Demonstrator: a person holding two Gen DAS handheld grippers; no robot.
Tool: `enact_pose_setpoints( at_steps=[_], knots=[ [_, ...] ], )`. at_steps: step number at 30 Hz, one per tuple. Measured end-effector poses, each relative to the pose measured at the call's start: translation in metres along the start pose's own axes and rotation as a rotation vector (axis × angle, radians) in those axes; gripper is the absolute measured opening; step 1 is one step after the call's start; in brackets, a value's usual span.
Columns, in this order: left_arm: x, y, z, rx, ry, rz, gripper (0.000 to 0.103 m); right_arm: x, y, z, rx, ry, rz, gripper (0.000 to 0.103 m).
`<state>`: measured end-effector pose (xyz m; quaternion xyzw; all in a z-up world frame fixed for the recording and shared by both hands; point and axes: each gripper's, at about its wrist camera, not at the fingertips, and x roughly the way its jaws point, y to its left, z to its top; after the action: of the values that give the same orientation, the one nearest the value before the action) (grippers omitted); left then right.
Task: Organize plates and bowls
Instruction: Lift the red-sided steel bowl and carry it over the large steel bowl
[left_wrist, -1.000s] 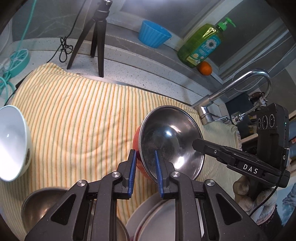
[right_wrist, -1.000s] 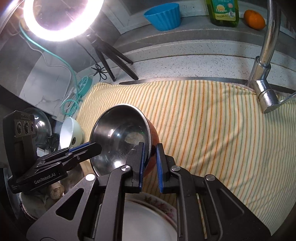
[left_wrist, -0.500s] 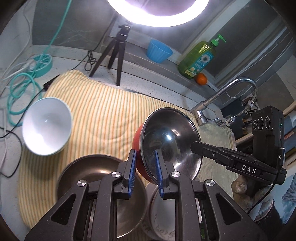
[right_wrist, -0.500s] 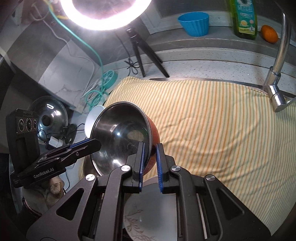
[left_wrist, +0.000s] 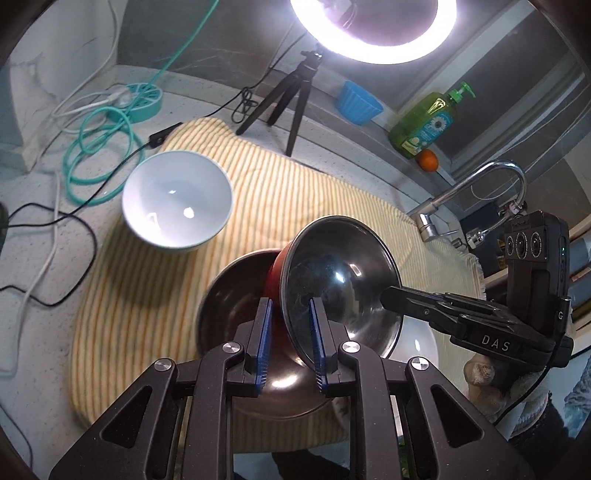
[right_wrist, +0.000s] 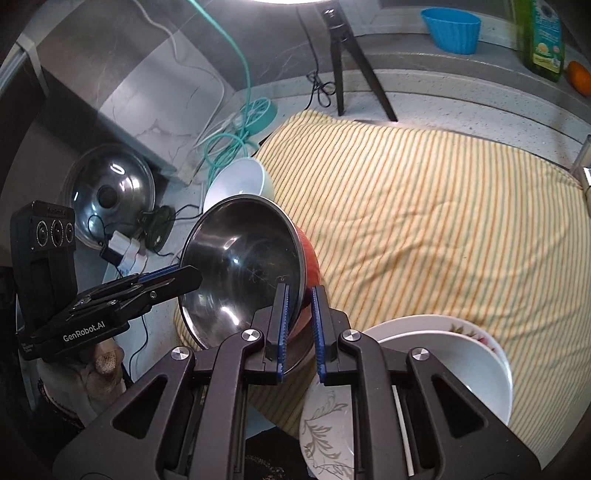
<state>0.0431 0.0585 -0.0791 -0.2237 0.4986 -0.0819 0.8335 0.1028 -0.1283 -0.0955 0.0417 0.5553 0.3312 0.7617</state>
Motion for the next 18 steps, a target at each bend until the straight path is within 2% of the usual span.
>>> enact_pose_setpoints(
  at_steps=[12, 18],
  knots=[
    [0.011, 0.022, -0.018, -0.01, 0.046, 0.054, 0.018, 0.043, 0.011, -0.012, -0.036, 0.096, -0.038, 0.012],
    [0.017, 0.023, -0.02, 0.006, 0.063, 0.075, 0.018, 0.052, 0.013, -0.013, -0.054, 0.117, -0.068, 0.012]
  ],
)
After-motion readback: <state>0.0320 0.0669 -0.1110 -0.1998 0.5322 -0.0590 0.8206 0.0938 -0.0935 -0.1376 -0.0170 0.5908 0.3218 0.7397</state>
